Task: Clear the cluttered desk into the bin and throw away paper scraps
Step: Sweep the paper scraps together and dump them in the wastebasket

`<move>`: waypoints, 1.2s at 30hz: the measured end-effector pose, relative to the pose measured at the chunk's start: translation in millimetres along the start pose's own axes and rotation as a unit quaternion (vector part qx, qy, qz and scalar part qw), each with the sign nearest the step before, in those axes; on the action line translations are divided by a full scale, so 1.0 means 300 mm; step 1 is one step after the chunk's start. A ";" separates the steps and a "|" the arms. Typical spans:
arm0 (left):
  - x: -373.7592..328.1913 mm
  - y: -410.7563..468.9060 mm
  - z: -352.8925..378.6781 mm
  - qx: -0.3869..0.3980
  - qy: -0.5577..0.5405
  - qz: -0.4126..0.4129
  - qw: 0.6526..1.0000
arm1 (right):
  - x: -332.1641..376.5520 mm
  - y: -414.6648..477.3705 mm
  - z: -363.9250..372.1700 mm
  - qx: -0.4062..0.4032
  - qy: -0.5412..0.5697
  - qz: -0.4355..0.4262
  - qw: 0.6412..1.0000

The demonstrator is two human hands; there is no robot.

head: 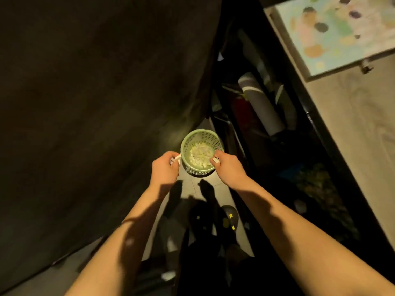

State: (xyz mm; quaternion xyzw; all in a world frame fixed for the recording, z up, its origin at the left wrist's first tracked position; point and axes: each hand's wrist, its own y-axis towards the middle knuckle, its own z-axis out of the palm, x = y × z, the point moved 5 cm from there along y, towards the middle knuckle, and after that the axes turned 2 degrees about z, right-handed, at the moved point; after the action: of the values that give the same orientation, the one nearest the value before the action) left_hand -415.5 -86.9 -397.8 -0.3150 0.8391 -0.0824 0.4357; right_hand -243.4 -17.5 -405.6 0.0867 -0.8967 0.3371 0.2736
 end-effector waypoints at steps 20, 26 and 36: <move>0.427 0.472 0.467 0.037 0.086 0.068 0.993 | -0.389 0.681 0.399 -0.055 -0.049 0.024 0.997; 0.443 0.555 0.544 0.039 0.096 0.092 0.990 | -0.413 0.775 0.449 0.002 -0.031 0.009 0.999; 0.418 0.618 0.625 0.064 0.158 0.130 0.977 | -0.491 0.740 0.389 -0.083 -0.044 0.006 0.996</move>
State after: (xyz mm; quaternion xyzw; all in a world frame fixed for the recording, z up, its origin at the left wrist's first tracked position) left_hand -406.2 9.4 -673.4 -0.1575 0.9242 -0.1273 0.3237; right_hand -246.3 70.4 -682.7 0.0734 -0.9333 0.2587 0.2379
